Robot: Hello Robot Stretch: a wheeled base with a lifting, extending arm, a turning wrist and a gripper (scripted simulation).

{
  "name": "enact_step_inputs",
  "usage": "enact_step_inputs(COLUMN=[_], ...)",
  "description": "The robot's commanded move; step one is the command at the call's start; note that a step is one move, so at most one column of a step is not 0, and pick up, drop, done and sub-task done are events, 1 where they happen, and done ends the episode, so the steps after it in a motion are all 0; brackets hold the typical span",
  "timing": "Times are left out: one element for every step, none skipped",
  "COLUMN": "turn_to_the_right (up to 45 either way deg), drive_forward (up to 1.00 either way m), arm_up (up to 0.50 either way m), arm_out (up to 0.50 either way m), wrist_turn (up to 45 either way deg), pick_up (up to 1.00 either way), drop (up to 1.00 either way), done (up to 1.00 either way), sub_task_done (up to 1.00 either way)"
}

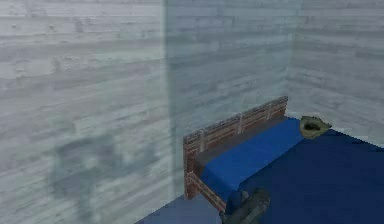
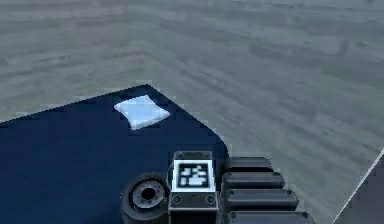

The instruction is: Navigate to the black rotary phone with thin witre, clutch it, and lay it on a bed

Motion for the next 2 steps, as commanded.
enact_step_inputs(turn_to_the_right=[0.0, 45.0], drive_forward=[0.10, 0.00], arm_up=[0.00, 0.00], arm_out=[0.00, 0.00], wrist_turn=[0.0, 0.0], pick_up=[0.00, 0.00], drop=[0.00, 0.00], done=[0.00, 0.00], sub_task_done=[0.00, 0.00])
